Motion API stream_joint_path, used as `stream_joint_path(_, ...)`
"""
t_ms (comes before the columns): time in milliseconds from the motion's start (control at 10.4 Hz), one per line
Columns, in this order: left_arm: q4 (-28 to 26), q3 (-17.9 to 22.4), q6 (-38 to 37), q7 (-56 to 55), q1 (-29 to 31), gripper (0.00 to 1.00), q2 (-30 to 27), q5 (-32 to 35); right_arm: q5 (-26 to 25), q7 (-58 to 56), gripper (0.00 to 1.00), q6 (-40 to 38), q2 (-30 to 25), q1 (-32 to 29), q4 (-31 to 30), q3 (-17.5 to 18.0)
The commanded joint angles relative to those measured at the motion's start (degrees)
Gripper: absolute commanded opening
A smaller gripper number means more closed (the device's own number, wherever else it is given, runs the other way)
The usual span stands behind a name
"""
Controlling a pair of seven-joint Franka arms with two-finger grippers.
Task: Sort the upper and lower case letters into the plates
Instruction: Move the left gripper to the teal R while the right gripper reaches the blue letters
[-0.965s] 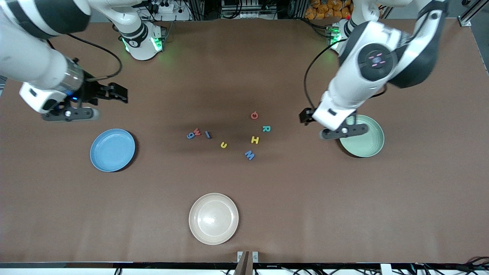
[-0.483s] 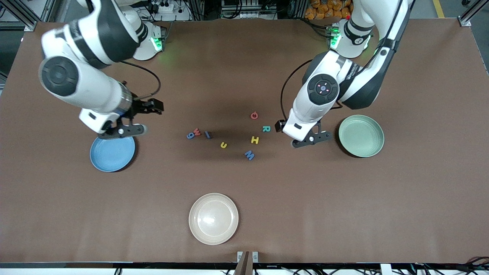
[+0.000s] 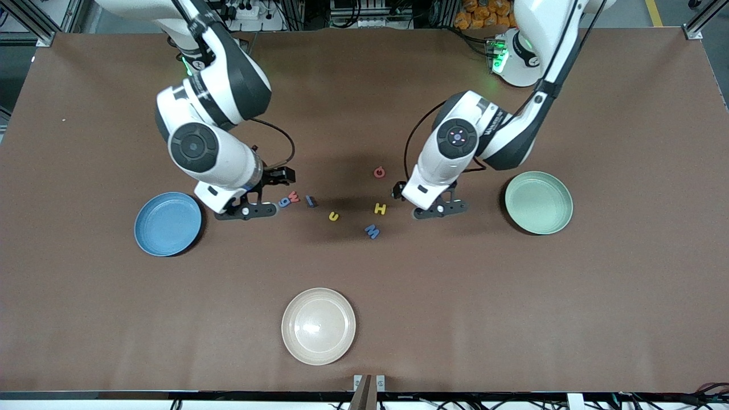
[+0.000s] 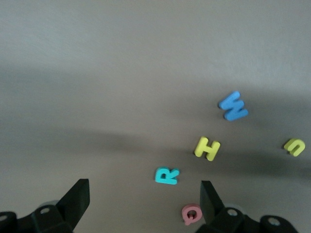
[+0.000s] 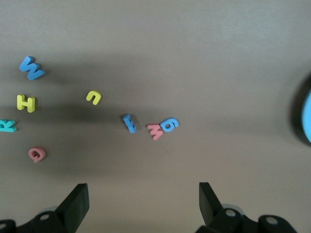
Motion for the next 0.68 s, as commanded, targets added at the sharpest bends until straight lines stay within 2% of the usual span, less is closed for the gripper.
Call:
stream_joint_path(0, -1.8, -0.3, 2.7, 0.7, -1.6, 1.0, 1.6, -0.5, -0.3, 1.5, 1.0, 7.9, 1.5, 2.0, -5.2, -0.3)
stream_joint_path(97, -3.2, -0.3, 3.1, 0.6, -1.8, 1.0, 2.0, -0.5, -0.4, 1.5, 1.0, 11.7, 1.5, 2.3, -7.9, -0.3)
stream_joint_path(290, -5.1, -0.4, 7.8, 0.6, -2.0, 1.0, 3.4, -0.4, -0.6, 1.8, 1.0, 13.4, 2.2, 2.5, -9.9, -0.3)
stream_joint_path(579, -3.3, -0.4, 8.3, 0.6, -2.7, 1.0, 5.9, -0.2, -2.1, 5.5, 1.0, 17.8, 5.5, 4.9, -9.9, -0.4)
